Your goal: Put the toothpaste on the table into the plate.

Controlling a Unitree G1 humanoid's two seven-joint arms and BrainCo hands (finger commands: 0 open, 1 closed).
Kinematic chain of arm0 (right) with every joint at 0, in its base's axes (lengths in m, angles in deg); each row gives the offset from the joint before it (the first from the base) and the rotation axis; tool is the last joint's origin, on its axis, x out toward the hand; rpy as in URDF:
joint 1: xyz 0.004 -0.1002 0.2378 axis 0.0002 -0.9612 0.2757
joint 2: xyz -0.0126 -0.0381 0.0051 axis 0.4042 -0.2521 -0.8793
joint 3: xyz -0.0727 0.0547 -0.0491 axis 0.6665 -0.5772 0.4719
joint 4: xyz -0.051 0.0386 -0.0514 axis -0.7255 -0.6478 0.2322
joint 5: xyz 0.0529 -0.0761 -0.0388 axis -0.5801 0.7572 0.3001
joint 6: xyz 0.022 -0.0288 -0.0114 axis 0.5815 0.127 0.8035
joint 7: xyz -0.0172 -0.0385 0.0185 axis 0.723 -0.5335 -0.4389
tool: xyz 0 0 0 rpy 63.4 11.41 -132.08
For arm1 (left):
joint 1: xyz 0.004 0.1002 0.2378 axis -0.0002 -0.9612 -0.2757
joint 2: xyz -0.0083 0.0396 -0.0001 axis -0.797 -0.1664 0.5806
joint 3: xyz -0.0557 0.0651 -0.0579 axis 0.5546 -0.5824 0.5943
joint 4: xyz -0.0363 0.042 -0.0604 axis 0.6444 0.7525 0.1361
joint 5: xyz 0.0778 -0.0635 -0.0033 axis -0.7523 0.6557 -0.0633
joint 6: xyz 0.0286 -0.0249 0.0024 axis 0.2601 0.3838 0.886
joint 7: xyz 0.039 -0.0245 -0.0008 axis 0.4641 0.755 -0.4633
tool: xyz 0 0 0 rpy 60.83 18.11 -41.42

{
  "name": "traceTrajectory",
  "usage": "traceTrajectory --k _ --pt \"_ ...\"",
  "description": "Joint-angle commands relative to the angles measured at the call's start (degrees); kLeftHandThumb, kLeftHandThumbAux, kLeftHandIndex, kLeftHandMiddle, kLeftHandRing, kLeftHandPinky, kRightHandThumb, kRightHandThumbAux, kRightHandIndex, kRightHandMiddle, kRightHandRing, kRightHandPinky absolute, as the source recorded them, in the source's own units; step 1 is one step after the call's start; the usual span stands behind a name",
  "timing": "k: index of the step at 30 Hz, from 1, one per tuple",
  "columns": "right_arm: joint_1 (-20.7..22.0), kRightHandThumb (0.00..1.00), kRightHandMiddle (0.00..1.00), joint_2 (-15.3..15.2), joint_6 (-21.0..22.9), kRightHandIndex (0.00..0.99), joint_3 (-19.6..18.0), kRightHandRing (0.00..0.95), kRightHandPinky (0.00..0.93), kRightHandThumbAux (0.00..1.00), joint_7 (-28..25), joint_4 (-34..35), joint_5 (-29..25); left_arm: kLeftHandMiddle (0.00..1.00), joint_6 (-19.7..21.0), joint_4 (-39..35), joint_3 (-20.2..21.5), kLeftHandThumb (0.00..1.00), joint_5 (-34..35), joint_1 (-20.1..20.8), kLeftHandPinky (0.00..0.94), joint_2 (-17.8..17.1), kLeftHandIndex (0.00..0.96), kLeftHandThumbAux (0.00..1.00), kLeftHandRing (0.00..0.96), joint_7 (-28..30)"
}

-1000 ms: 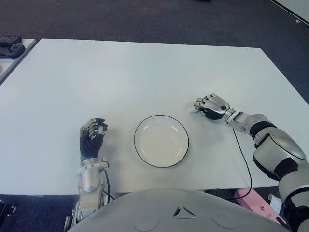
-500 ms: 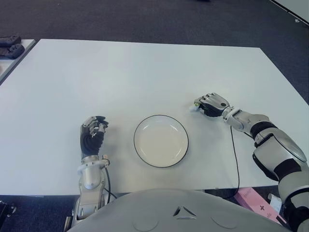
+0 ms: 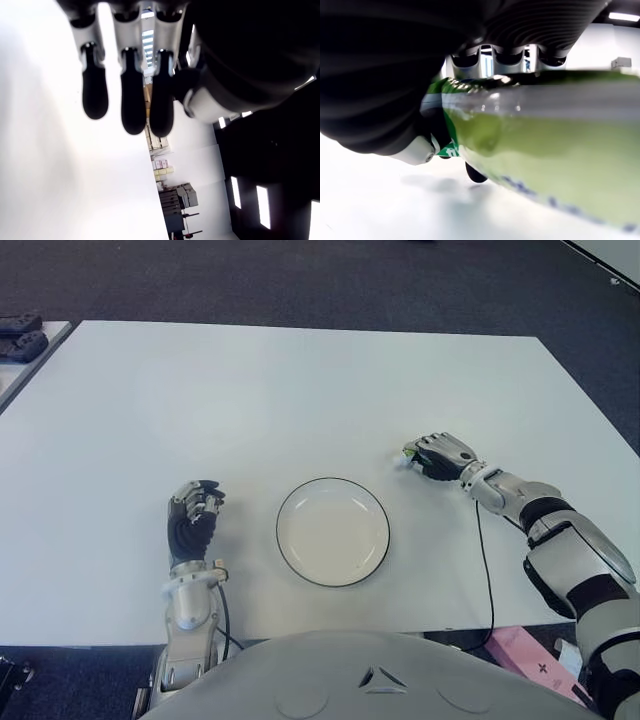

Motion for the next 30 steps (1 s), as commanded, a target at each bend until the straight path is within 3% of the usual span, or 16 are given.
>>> traceTrajectory --k 1,9,17,30 --pt "0.1 0.851 0.552 0.1 -1.6 0.408 -3.3 0.837 0.824 0.677 -1.6 1.0 -3.0 0.523 -0.6 1.2 0.3 0.705 -0.1 0.7 0.538 0.2 0.432 0.721 0.532 -0.8" --pt "0.8 0.851 0.555 -0.7 -3.7 0.406 -8.0 0.839 0.830 0.677 -1.9 6.0 -5.9 0.524 -1.8 2.5 0.6 0.705 0.2 1.3 0.538 0.0 0.432 0.720 0.530 -0.7" --pt "-2.3 0.852 0.553 -2.4 -7.3 0.403 -12.6 0.844 0.836 0.677 2.2 18.4 -6.2 0.530 -3.2 4.0 0.8 0.704 0.8 2.2 0.530 -0.3 0.432 0.719 0.530 -0.3" --pt "-4.3 0.851 0.549 -1.4 -12.6 0.399 -17.4 0.853 0.853 0.679 6.8 29.6 -4.6 0.530 -2.5 4.9 0.7 0.708 0.2 3.7 0.545 0.6 0.432 0.719 0.535 -1.1"
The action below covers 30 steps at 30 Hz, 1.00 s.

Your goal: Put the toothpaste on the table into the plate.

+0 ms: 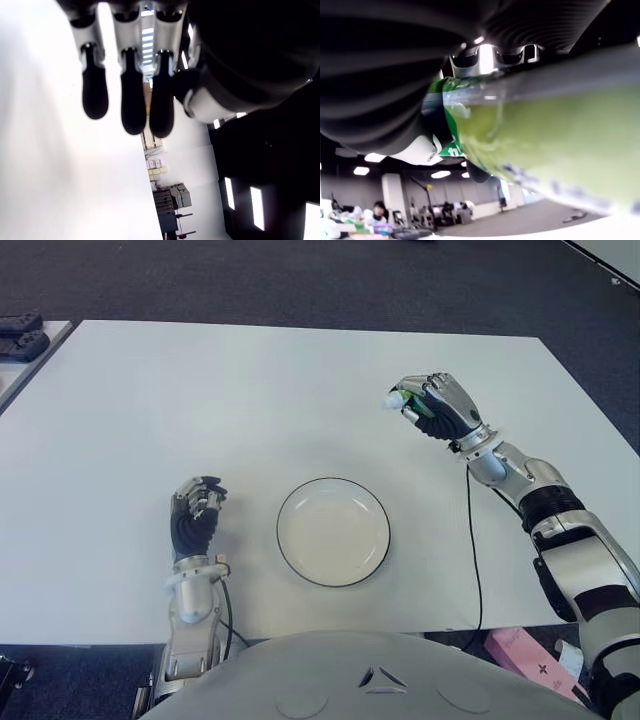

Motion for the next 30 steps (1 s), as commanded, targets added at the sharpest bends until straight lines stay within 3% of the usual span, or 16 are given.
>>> traceTrajectory --k 1,9,18,30 --pt "-0.8 0.851 0.549 0.2 -3.0 0.399 -1.5 0.854 0.850 0.679 2.1 4.0 1.3 0.529 0.6 1.1 -0.1 0.708 -0.4 1.1 0.542 0.5 0.432 0.719 0.533 -1.0" --pt "-3.0 0.850 0.549 0.2 -7.5 0.404 -2.5 0.855 0.847 0.678 4.8 14.1 5.9 0.529 0.5 1.5 -0.4 0.708 -0.6 1.9 0.542 0.6 0.432 0.720 0.536 -1.2" --pt "-6.2 0.848 0.549 2.6 -13.1 0.412 -1.7 0.853 0.849 0.677 -0.4 21.6 5.2 0.522 1.3 1.4 -0.8 0.708 -1.6 2.3 0.549 0.7 0.432 0.721 0.530 -1.7" --pt "-7.8 0.847 0.549 5.0 -18.8 0.407 1.0 0.850 0.853 0.678 -11.1 21.2 2.7 0.513 2.4 0.5 -1.3 0.706 -1.8 1.9 0.539 0.6 0.431 0.722 0.521 -1.9"
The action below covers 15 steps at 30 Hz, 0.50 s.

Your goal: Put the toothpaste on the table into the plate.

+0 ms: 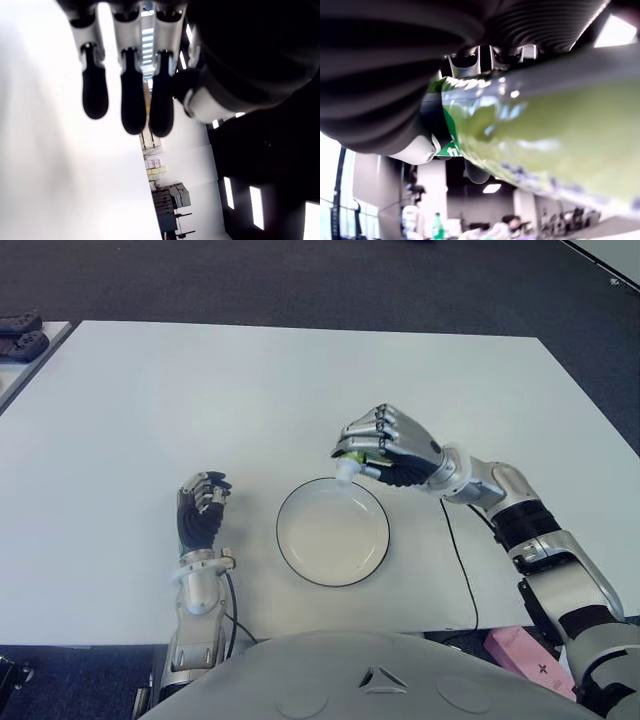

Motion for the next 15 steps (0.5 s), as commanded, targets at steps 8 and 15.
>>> traceTrajectory --k 8,15 --pt "-2.8 0.848 0.546 2.5 -4.2 0.403 2.3 0.851 0.855 0.679 -8.3 -0.3 0.3 0.512 0.6 -0.4 -0.1 0.709 -0.2 0.0 0.538 0.2 0.431 0.722 0.516 -0.7" --pt "-4.6 0.849 0.552 4.1 -5.2 0.403 1.9 0.864 0.868 0.678 -9.9 0.1 3.0 0.512 0.8 -0.4 -0.1 0.710 -0.4 -0.2 0.543 0.3 0.431 0.722 0.521 -0.8"
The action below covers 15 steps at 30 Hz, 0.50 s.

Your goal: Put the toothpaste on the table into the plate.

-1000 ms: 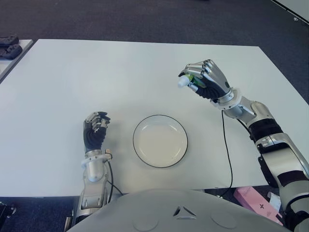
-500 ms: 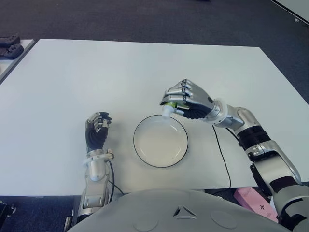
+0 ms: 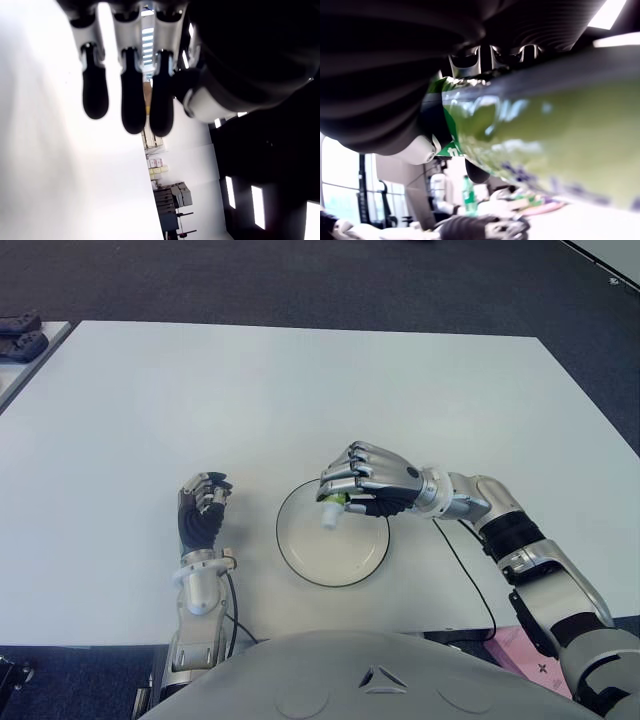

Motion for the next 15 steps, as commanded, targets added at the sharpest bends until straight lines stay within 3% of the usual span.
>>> traceTrajectory --k 1,15 --pt "-1.4 0.849 0.552 0.5 -0.5 0.403 0.4 0.865 0.868 0.678 -2.1 -0.1 1.9 0.512 0.7 -0.3 0.1 0.710 -0.4 0.0 0.543 0.2 0.431 0.722 0.521 -0.6" --pt "-1.1 0.857 0.599 -0.1 0.3 0.428 2.6 0.868 0.871 0.671 -6.9 -3.3 5.6 0.514 0.4 -0.6 0.1 0.710 -0.3 -0.5 0.543 0.2 0.431 0.721 0.523 -0.7"
